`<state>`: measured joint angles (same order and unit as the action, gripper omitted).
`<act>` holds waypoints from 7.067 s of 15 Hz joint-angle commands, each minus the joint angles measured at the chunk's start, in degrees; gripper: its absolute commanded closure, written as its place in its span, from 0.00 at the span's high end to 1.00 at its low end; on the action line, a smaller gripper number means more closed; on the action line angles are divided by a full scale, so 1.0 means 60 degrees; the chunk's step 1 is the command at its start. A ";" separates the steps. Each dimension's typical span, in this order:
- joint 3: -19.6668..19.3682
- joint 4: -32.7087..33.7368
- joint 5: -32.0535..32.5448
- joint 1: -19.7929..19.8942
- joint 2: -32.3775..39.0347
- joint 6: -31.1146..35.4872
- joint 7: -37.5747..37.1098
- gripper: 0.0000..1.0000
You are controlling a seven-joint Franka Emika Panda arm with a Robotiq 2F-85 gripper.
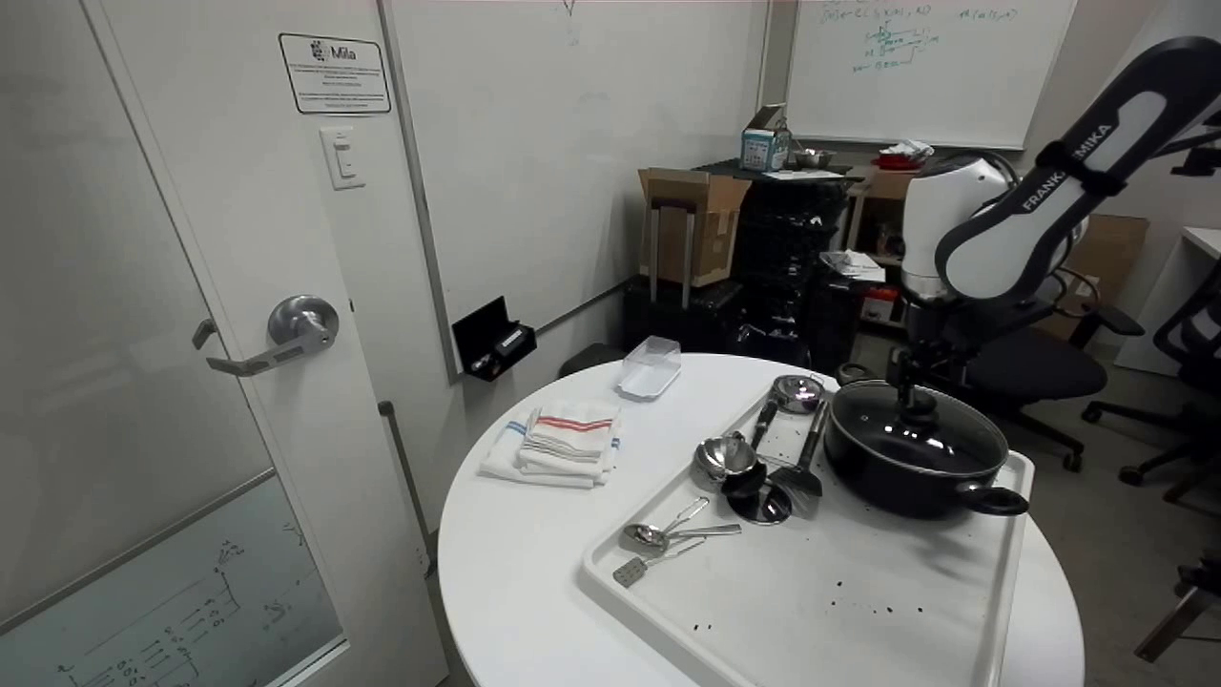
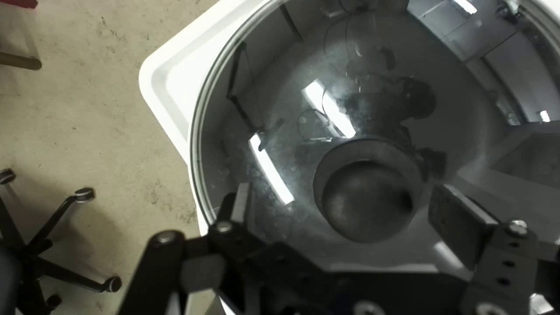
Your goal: Put the glass lid on the table.
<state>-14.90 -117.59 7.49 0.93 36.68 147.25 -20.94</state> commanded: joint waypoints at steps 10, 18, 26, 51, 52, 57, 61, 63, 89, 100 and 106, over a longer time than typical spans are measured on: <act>0.0360 0.0850 -0.0370 0.0303 0.0734 0.0068 0.0488 1.00; 0.0443 0.0885 -0.0374 0.0361 0.0738 -0.0002 0.0665 0.30; 0.0626 0.0580 -0.0559 0.0514 0.0128 -0.0215 0.1210 0.26; 0.2136 -0.1413 -0.0569 -0.0400 -0.1888 0.0003 0.2293 0.26; 0.2154 -0.1485 -0.0485 -0.0582 -0.1896 0.0033 0.2229 0.26; 0.2187 -0.1759 -0.0007 -0.1512 -0.1735 0.0220 0.1927 0.26; 0.2131 -0.1873 0.0345 -0.2128 -0.1462 0.0595 0.1622 0.26; 0.2090 -0.1895 0.0490 -0.2377 -0.1307 0.0815 0.1473 0.26; 0.0824 -0.1030 -0.0138 -0.4174 0.1876 0.5219 0.1773 0.26; 0.0980 -0.1194 -0.0225 -0.3970 0.1819 0.5223 0.1867 0.90; 0.1478 -0.1776 -0.0182 -0.3487 0.1140 0.5147 0.2112 1.00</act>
